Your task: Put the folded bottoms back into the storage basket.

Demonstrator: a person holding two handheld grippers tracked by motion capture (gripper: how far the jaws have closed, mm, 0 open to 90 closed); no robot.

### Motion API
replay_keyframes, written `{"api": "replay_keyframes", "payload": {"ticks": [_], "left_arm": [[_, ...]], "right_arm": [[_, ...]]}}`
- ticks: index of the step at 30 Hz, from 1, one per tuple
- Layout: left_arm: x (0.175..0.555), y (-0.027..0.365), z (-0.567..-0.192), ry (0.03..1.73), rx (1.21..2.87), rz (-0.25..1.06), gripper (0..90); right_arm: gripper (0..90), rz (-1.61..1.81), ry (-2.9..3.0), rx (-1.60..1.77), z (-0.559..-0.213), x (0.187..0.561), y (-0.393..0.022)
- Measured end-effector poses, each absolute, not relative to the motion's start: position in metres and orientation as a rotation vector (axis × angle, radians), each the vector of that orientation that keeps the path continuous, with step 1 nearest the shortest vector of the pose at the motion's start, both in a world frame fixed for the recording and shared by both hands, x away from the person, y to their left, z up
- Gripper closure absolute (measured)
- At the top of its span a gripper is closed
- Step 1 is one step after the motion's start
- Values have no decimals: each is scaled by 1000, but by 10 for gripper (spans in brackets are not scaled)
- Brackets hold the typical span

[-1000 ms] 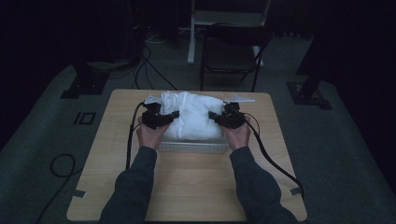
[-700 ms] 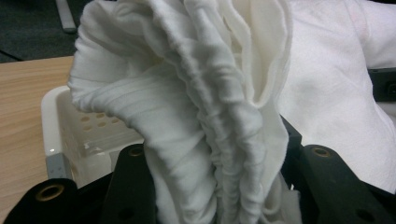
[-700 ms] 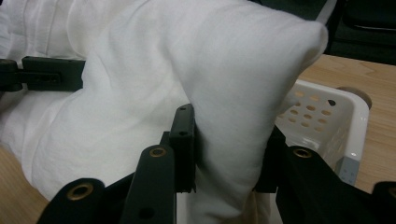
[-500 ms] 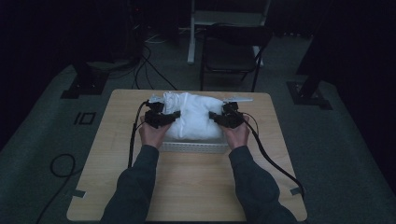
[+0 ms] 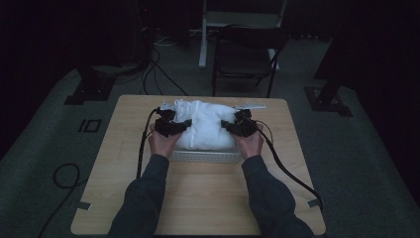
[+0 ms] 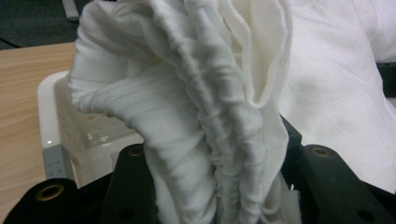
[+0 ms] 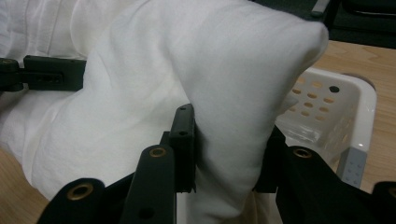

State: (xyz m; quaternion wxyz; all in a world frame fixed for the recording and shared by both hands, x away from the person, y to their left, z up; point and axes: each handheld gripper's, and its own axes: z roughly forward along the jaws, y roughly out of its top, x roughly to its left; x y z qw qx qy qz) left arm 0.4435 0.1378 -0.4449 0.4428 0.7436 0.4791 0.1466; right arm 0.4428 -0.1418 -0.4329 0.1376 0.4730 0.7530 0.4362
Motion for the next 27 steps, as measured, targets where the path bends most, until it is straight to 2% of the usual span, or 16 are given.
{"api": "replay_keyframes", "payload": {"ticks": [27], "left_arm": [[454, 121, -464, 1237, 1961, 427, 565]], "right_arm": [[678, 1163, 2205, 1435, -456, 454, -138]]}}
